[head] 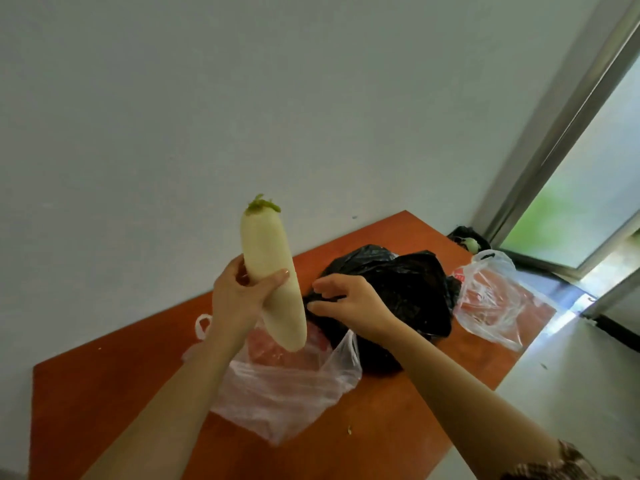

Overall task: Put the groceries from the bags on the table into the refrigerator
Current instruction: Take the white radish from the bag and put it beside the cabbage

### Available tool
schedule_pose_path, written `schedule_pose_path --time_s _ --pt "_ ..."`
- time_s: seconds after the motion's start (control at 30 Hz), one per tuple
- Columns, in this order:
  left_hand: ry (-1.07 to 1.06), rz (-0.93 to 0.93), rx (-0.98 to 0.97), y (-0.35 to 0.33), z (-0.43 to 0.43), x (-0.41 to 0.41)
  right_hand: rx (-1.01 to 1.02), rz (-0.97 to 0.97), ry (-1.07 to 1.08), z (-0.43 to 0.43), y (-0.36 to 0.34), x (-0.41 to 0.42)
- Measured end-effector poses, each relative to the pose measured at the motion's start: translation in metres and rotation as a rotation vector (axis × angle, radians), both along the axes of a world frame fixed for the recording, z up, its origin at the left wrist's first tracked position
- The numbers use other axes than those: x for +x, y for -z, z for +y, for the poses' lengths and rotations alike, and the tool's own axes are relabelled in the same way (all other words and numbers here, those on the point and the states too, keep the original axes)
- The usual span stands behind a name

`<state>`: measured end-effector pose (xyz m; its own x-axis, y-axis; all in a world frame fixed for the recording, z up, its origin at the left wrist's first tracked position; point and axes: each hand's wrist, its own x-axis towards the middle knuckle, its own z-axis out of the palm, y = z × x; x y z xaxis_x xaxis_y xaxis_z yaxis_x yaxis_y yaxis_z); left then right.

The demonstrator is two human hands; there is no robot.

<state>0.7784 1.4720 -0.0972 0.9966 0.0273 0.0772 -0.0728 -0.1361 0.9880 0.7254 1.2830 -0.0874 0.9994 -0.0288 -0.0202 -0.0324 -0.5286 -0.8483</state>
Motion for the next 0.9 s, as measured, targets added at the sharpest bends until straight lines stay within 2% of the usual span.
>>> schedule_pose_path --time_s 0.17,0.4,0.63,0.9 --pt "0.033 0.034 -0.148 -0.029 -0.022 -0.001 0.026 -0.056 0.041 -0.01 -0.002 -0.009" --pt "0.282 0.038 -0.228 -0.065 -0.101 -0.023 0.127 -0.149 0.161 -0.073 -0.029 -0.051" --pt "0.515 0.163 -0.339 -0.084 -0.232 -0.095 0.109 -0.208 0.32 -0.185 -0.049 -0.158" --pt "0.822 0.254 -0.365 -0.09 -0.418 -0.244 -0.01 -0.215 0.615 -0.335 -0.059 -0.334"
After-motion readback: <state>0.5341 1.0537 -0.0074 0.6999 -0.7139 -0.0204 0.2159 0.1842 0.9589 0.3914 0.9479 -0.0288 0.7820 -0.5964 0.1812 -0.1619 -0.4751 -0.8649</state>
